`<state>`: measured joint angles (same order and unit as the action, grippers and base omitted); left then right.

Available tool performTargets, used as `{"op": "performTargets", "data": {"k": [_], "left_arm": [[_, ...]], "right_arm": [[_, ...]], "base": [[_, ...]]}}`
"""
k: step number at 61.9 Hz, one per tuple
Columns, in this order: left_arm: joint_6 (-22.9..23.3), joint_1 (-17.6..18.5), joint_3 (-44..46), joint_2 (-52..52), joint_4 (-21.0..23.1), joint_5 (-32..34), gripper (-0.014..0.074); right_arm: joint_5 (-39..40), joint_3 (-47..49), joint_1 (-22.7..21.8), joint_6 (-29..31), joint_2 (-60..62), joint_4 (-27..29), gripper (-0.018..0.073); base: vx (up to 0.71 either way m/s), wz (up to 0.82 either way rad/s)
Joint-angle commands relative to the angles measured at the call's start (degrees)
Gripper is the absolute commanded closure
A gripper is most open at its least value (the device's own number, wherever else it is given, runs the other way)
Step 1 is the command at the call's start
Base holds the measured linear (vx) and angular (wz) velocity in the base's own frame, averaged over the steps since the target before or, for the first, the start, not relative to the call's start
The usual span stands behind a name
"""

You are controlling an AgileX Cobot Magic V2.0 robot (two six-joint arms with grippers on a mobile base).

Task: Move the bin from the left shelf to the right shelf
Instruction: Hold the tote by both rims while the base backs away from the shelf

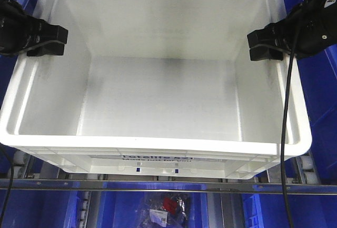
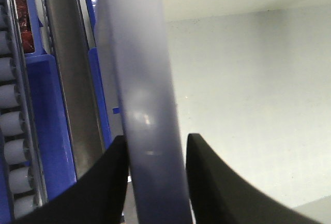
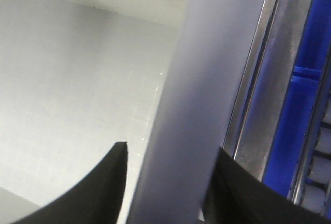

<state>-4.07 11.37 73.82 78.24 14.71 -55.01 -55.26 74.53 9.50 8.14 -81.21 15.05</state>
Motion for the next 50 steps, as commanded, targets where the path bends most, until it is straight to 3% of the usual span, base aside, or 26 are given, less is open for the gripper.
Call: {"op": "performTargets", "data": {"k": [1, 50], "left_arm": [[-2.67, 0.27, 2.28, -3.12, 2.32, 4.08, 0.0601], [-2.67, 0.27, 2.28, -3.12, 2.32, 4.08, 0.0601]], "right_arm": [[4.83, 2.26, -0.47, 0.60, 2.33, -1.16, 0.0564], [4.86, 2.26, -0.47, 0.60, 2.33, -1.16, 0.0564]], "base": [[-0.04, 0.00], [-0.09, 0.01]]}}
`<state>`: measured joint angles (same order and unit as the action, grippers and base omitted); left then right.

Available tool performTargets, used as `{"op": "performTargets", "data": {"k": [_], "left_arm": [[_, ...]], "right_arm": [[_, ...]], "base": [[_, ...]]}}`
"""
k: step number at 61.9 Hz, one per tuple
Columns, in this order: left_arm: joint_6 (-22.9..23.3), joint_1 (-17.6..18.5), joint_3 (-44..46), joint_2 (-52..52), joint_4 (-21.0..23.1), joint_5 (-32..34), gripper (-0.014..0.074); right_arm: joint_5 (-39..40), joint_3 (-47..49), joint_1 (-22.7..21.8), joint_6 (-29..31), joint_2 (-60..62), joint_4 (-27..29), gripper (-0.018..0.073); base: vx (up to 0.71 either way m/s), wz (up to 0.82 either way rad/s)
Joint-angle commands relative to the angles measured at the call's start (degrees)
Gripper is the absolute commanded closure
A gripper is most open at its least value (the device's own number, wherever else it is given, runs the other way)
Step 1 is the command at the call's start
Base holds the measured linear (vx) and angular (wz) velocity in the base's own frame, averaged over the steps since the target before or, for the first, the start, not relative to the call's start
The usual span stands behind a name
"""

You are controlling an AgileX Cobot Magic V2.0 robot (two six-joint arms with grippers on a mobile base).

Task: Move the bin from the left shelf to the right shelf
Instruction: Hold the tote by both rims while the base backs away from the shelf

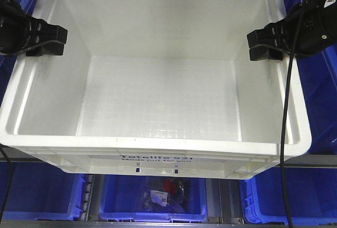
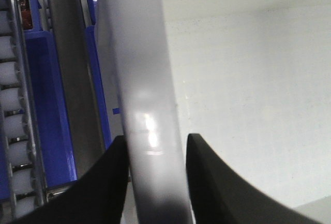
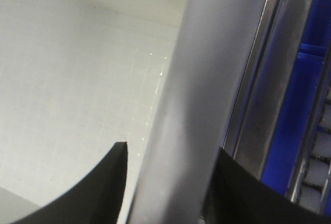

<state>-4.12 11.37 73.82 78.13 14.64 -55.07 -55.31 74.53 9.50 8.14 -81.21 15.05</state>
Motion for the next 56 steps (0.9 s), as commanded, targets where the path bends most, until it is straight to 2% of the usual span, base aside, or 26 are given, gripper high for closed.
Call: {"op": "performTargets", "data": {"k": [1, 56], "left_arm": [[-2.62, 0.27, 2.28, -3.01, 2.38, 4.14, 0.0601], [-2.62, 0.27, 2.28, -3.01, 2.38, 4.14, 0.0601]], "right_arm": [[4.91, 2.26, -0.47, 0.60, 2.33, -1.16, 0.0564], [4.91, 2.26, -0.47, 0.60, 2.33, -1.16, 0.0564]], "base": [[-0.05, -0.14], [-0.07, -0.08]]}}
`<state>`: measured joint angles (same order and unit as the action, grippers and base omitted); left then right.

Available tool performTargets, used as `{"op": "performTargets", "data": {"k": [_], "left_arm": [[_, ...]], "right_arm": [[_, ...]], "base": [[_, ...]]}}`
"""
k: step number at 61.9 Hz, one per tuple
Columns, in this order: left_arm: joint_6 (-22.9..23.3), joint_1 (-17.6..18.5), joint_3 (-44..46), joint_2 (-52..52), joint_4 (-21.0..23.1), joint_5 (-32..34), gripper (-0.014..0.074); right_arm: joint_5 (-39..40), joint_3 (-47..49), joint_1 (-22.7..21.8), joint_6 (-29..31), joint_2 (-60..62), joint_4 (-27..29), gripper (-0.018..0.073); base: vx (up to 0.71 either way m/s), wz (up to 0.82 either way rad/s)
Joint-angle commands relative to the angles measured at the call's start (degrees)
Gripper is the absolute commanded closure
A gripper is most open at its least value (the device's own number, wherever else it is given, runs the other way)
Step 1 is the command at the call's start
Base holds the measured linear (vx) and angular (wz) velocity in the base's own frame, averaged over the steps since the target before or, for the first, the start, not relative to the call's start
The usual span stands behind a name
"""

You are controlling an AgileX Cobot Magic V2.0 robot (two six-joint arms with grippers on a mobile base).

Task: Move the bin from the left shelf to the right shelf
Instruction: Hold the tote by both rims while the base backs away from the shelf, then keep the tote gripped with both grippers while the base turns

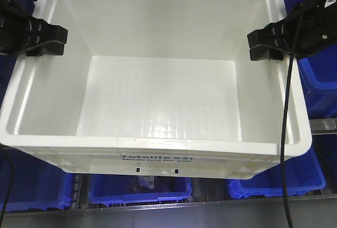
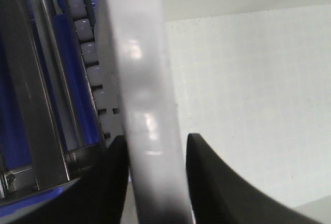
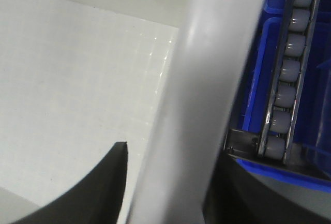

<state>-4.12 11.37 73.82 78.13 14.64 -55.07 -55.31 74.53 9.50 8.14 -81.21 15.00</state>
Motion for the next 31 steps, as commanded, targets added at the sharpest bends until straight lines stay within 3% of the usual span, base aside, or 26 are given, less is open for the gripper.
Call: {"op": "performTargets", "data": {"k": [1, 31], "left_arm": [[-2.62, 0.27, 2.28, -3.01, 2.38, 4.14, 0.0601], [-2.62, 0.27, 2.28, -3.01, 2.38, 4.14, 0.0601]], "right_arm": [[4.91, 2.26, -0.47, 0.60, 2.33, -1.11, 0.0564], [4.86, 2.26, -0.47, 0.60, 2.33, -1.11, 0.0564]], "base": [[-0.10, -0.05], [-0.11, -0.07]]}}
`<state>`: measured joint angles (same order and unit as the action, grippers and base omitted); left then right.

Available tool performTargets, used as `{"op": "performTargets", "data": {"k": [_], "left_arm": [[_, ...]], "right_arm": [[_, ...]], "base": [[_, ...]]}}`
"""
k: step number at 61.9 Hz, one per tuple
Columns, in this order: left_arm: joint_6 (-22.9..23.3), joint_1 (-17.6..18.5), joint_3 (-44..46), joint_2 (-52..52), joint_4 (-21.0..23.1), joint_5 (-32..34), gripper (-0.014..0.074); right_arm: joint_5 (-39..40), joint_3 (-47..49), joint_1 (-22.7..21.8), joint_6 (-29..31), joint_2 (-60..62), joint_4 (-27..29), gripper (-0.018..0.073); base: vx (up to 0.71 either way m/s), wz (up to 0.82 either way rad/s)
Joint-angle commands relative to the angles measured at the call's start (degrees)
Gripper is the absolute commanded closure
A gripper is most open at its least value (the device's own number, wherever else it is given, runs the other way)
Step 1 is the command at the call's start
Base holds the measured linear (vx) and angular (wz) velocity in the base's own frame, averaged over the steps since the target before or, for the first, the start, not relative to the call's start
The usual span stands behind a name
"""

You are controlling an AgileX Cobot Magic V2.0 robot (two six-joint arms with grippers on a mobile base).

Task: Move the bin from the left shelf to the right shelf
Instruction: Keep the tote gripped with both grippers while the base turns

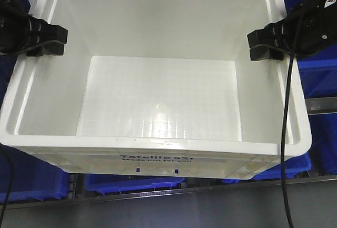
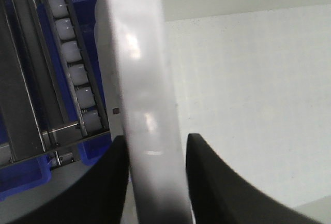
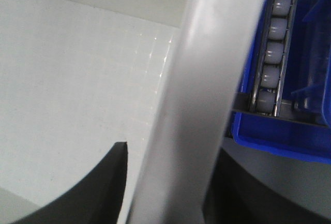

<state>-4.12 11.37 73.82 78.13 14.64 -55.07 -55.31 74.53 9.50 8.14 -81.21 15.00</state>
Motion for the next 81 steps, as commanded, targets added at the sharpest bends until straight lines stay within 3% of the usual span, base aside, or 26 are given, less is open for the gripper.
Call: {"op": "performTargets", "data": {"k": [1, 81], "left_arm": [[-2.62, 0.27, 2.28, -3.01, 2.38, 4.14, 0.0601], [-2.62, 0.27, 2.28, -3.01, 2.38, 4.14, 0.0601]], "right_arm": [[4.86, 2.26, -0.47, 0.60, 2.33, -1.11, 0.0564], [4.86, 2.26, -0.47, 0.60, 2.33, -1.11, 0.0564]], "base": [[-0.12, -0.09], [-0.08, -0.17]]}}
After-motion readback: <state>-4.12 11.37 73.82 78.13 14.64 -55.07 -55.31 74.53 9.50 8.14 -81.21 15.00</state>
